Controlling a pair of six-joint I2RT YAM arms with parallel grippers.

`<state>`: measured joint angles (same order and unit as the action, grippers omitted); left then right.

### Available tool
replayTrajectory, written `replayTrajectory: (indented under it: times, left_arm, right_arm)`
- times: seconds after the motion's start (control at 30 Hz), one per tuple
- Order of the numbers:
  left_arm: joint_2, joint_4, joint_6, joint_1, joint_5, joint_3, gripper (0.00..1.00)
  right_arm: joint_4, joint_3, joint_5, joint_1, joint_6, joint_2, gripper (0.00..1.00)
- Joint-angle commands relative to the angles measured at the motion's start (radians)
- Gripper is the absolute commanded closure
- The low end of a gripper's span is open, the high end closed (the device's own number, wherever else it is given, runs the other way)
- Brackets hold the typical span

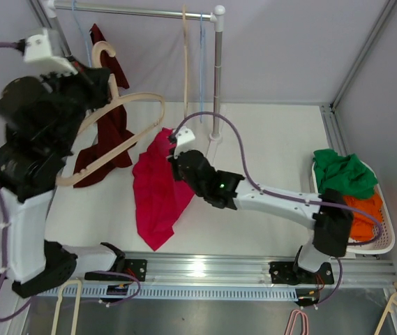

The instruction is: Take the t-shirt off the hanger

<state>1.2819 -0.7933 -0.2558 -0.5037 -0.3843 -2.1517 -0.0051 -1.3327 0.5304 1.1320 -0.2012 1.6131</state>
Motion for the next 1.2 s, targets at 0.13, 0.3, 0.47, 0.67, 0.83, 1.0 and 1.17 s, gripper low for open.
replayTrajectory:
  times: [0.13,0.3,0.47,0.67,0.83,1.0,1.17]
  left_arm:
    - [-0.099,-0.054,0.062,-0.002,0.044,0.001,0.99]
    - [-0.156,0.121,0.138,0.056,0.134,0.136,0.99]
    - [-0.173,0.232,0.171,0.186,0.298,0.233,0.99]
    - [-0.11,0.316,0.168,0.266,0.377,0.234,0.99]
    - [-0.017,0.33,0.188,0.289,0.423,0.121,0.99]
    - [0.082,0.379,0.179,0.346,0.536,0.09,0.99]
    - [0.14,0.5,0.179,0.361,0.498,0.121,0.99]
  right_arm:
    - [-0.13,-0.063,-0.164,0.002,-0.118,0.252,1.0]
    - [-0.301,-0.239,-0.217,-0.005,-0.141,0.445,0.73]
    - [-0.411,-0.402,-0.366,-0.02,-0.136,0.571,0.01]
    - [-0.533,-0.58,-0.402,0.005,-0.127,0.721,0.01]
    - [-0.685,-0.657,-0.399,0.044,-0.124,0.841,0.0]
    - [-0.601,-0.378,-0.377,0.055,-0.179,0.711,0.88]
    - [-0.568,-0.064,-0.336,0.057,-0.233,0.276,1.0]
